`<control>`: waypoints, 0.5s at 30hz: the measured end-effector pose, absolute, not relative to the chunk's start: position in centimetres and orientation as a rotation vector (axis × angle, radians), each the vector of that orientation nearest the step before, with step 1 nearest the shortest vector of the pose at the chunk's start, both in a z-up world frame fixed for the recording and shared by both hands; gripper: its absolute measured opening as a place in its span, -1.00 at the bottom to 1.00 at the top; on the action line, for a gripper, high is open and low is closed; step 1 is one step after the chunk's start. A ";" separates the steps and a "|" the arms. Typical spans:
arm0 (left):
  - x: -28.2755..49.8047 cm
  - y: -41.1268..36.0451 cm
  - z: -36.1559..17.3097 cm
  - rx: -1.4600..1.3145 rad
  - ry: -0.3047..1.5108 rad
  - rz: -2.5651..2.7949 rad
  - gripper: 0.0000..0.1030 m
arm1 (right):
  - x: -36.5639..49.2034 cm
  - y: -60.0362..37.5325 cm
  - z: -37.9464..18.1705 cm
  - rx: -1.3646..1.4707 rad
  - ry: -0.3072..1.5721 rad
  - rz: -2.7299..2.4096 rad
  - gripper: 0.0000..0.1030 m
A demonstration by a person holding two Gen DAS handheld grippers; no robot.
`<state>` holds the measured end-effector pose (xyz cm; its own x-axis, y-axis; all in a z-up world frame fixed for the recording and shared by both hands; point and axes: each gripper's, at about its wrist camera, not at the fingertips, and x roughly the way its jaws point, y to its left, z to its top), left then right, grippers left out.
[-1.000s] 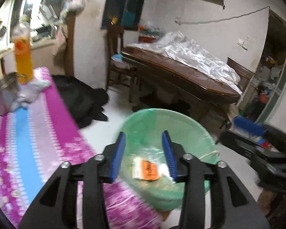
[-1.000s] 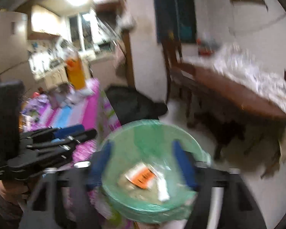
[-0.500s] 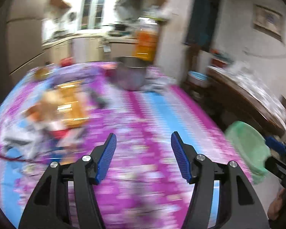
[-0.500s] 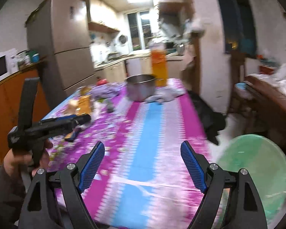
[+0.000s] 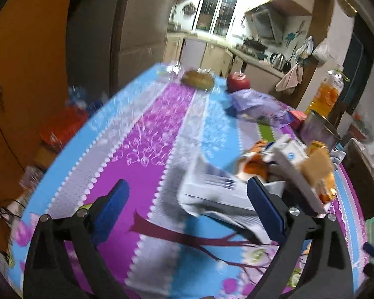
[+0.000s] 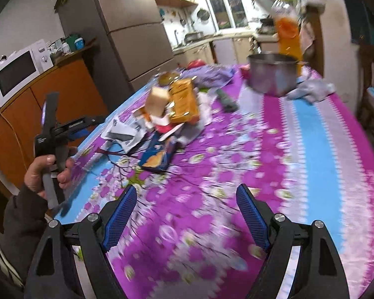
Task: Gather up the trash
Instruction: 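Grasp the white plastic bag with the left tool while the right tool grasps the blue box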
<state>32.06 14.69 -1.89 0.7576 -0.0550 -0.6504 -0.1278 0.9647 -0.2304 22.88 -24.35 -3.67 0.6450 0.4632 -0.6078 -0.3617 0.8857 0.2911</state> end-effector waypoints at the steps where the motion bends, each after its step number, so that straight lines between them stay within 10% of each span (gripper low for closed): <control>1: 32.8 15.0 -2.2 -0.289 0.730 0.005 0.79 | 23.7 -23.5 -4.0 0.157 0.746 0.482 0.59; 10: 35.6 14.2 -5.3 -0.245 0.810 -0.091 0.79 | 31.4 -16.4 -6.8 0.218 0.859 0.518 0.57; 15: 36.1 13.6 -5.5 -0.231 0.817 -0.105 0.52 | 33.9 -14.6 -7.9 0.198 0.875 0.441 0.01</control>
<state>36.08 13.59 -5.46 0.6809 -0.1809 -0.7097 0.0036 0.9698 -0.2438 33.89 -14.62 -7.89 0.5588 0.4512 -0.6959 -0.2919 0.8924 0.3442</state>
